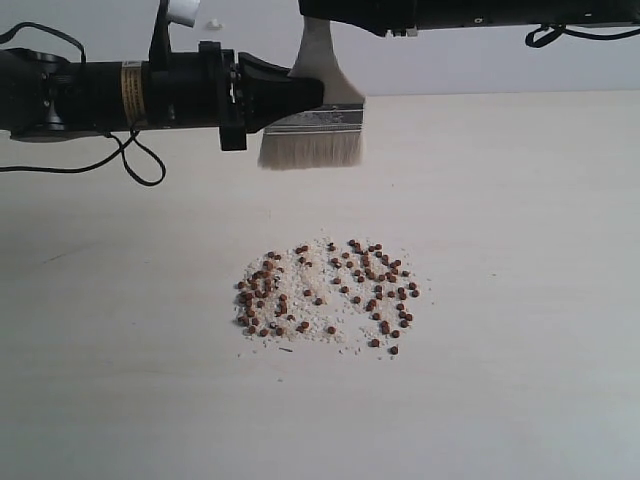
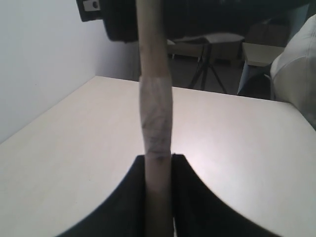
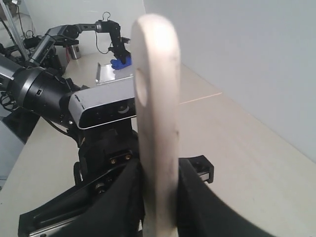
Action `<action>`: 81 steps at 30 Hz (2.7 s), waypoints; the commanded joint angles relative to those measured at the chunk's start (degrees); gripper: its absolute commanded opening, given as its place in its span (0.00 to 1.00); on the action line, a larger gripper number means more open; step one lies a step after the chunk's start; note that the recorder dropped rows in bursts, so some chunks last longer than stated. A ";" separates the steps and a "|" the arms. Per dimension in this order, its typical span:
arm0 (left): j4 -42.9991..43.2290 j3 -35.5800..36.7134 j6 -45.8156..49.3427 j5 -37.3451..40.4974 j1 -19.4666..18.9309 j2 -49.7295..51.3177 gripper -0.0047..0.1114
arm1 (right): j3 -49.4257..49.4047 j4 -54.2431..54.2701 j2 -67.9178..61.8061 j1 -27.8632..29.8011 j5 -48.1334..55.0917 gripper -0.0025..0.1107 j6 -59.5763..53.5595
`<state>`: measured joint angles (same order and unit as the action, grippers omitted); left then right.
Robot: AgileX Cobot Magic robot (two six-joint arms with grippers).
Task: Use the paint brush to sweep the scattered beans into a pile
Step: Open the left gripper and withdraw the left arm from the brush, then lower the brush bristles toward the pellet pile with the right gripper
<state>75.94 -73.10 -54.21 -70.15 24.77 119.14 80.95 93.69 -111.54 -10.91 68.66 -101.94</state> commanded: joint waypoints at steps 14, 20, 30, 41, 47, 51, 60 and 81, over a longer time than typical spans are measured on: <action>-9.53 -0.35 3.56 4.86 -0.14 -0.12 0.82 | -0.08 1.90 4.56 -0.45 -27.04 0.02 1.07; -7.10 -0.35 -2.12 8.78 -4.42 -1.35 0.08 | -2.26 -17.67 10.49 -0.45 -58.87 0.02 13.37; -31.99 19.07 18.49 48.48 -2.60 -25.48 0.04 | -8.02 -17.49 14.93 -0.45 -61.22 0.02 17.94; -76.92 49.54 58.37 40.70 -2.55 -61.82 0.04 | -11.36 -17.79 19.20 -5.45 -62.11 0.02 19.59; -88.84 60.59 71.02 44.73 -2.69 -83.04 0.04 | -11.73 -17.79 19.59 -9.83 -61.59 0.02 21.38; -109.25 64.77 91.83 46.66 -2.69 -95.94 0.04 | -12.62 -17.79 19.59 -11.14 -61.69 0.02 21.77; -127.99 69.75 108.22 49.74 -3.05 -115.94 0.04 | -15.99 -20.62 20.72 -11.14 -61.97 0.02 22.60; -131.72 73.10 110.96 68.50 -6.30 -119.14 0.04 | -30.31 -23.68 31.35 -12.04 -80.36 0.02 24.38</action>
<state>-55.35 -0.20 56.76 -2.08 18.59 0.34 51.65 72.63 -82.51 -21.96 -7.95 -81.05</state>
